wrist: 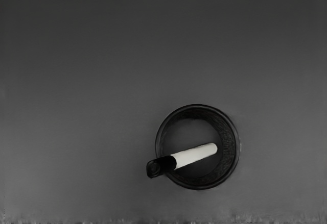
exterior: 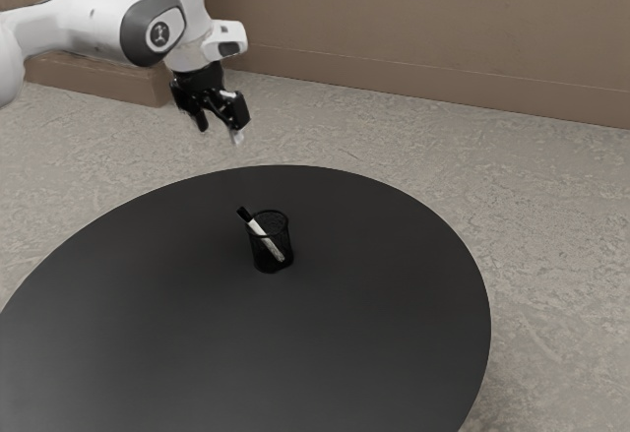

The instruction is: Take the marker out of the pen holder and place it to the left of the pen holder.

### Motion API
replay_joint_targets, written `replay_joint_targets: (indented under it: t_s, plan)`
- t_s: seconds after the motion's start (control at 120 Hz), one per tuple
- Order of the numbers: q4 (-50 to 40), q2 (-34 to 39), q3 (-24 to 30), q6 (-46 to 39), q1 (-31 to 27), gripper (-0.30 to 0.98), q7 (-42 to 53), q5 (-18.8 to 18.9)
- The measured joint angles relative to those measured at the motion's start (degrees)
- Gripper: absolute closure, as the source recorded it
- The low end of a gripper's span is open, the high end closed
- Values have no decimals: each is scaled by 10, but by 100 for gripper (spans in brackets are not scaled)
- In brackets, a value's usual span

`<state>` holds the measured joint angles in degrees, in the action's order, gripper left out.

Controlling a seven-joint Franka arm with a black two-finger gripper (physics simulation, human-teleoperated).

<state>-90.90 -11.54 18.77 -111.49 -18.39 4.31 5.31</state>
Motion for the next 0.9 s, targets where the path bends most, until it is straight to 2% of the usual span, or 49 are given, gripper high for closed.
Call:
replay_joint_targets:
  t_s: [0.183, 0.35, 0.6, 0.9]
  plan:
    - [-39, 10, -1, 7, 3, 5, -1, 17]
    - [-58, -54, -5, -5, -4, 2, -1, 4]
    - [-27, -120, -4, -27, -10, 2, 4, -29]
    - [17, -174, 1, -36, -11, 4, 11, -37]
